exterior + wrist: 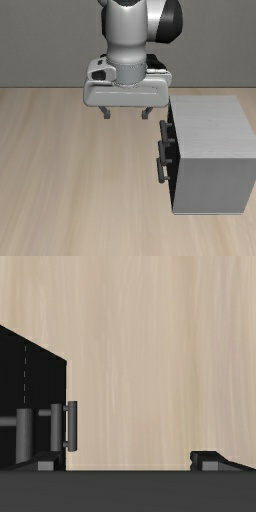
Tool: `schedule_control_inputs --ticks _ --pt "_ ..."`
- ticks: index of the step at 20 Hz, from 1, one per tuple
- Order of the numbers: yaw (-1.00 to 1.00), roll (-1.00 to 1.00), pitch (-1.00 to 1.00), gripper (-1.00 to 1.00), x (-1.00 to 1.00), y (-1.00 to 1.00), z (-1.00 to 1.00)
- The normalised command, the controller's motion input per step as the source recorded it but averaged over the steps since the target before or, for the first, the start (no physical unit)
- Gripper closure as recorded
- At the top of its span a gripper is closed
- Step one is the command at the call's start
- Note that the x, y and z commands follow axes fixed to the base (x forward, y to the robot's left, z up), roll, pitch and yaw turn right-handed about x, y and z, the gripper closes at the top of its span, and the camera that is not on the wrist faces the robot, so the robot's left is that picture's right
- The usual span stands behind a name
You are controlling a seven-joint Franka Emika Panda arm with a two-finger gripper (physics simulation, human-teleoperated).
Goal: Open the top layer of the cabinet
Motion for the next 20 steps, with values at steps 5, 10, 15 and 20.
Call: schedule_control_inputs --ticks 5,10,15,20 --pt "0.0 0.36 0.0 -1.0 0.0 0.0 0.0" --pt "0.0 0.49 0.0 -1.0 0.0 0.0 0.0" --pt "0.0 0.45 0.0 -1.0 0.0 0.0 0.0" --pt "0.0 0.45 0.0 -1.0 0.0 0.0 0.0"
